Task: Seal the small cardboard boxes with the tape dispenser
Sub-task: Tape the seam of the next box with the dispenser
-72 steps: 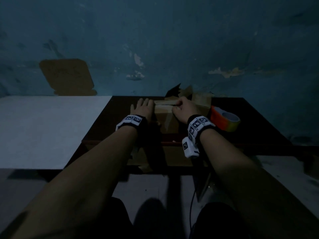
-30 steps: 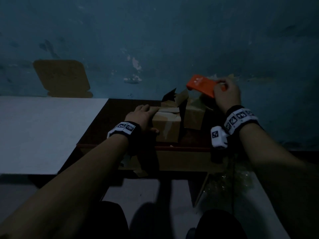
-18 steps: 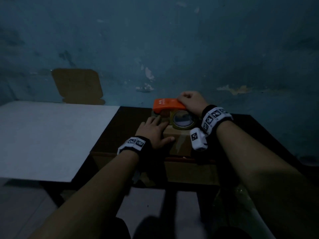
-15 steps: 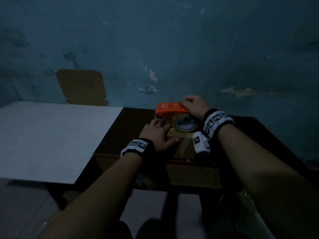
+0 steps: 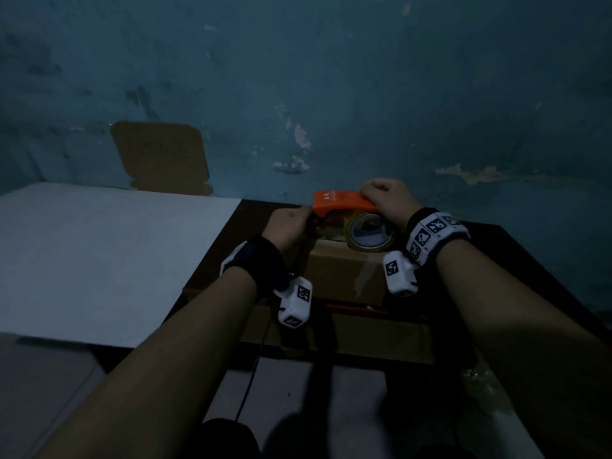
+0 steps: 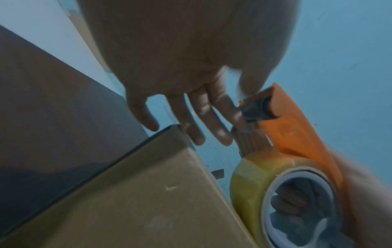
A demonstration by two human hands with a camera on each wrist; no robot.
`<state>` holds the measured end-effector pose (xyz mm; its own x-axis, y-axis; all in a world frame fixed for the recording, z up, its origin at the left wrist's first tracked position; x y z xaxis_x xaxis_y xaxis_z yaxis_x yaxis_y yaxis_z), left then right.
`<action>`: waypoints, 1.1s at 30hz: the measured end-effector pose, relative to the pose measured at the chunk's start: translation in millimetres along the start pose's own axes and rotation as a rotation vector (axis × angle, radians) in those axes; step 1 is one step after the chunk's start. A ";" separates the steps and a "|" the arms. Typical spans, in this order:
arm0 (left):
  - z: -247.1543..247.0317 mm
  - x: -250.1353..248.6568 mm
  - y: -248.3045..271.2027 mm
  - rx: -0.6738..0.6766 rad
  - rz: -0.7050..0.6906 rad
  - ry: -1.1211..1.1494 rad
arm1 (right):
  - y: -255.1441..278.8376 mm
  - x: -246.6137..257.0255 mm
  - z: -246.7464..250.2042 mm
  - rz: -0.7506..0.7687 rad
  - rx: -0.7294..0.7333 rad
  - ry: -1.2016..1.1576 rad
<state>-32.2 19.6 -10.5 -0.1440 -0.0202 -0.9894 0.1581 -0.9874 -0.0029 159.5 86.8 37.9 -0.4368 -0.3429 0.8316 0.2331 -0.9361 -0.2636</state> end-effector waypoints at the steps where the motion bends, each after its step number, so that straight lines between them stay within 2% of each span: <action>1: -0.1 2.9 -2.9 0.015 -0.011 -0.026 | 0.3 -0.2 0.1 -0.004 0.001 0.007; 4: 1.2 6.7 -4.4 0.003 -0.010 -0.026 | 2.9 1.9 1.0 -0.011 0.011 0.027; 12: 2.9 -0.9 -2.6 -0.062 -0.169 -0.144 | 6.0 13.6 7.8 -0.009 0.126 0.173; 16: 8.5 -5.8 -5.2 -0.032 -0.228 -0.297 | 3.3 12.4 14.5 -0.028 0.132 0.163; 20: 10.7 0.4 -6.1 -0.008 -0.247 -0.347 | 4.0 6.4 13.5 -0.063 0.127 0.134; 28: 17.6 12.1 -1.2 -0.047 -0.142 -0.239 | 5.5 10.8 13.0 -0.057 0.142 0.206; 33: 23.2 16.7 0.2 -0.046 -0.134 -0.165 | 2.4 6.9 12.6 -0.050 0.142 0.219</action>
<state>-57.3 15.4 -23.7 -0.3237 0.0821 -0.9426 0.1702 -0.9749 -0.1434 168.0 83.1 49.1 -0.6252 -0.3194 0.7121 0.3187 -0.9374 -0.1406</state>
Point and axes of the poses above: each hand's wrist, its own y-axis away from the middle knuckle, its own z-axis out of the back of the hand, x = y × z, the point moved 3 cm from there along -y, towards the middle knuckle, and after that the axes turned 3 degrees about -y, right-handed, at the moved point
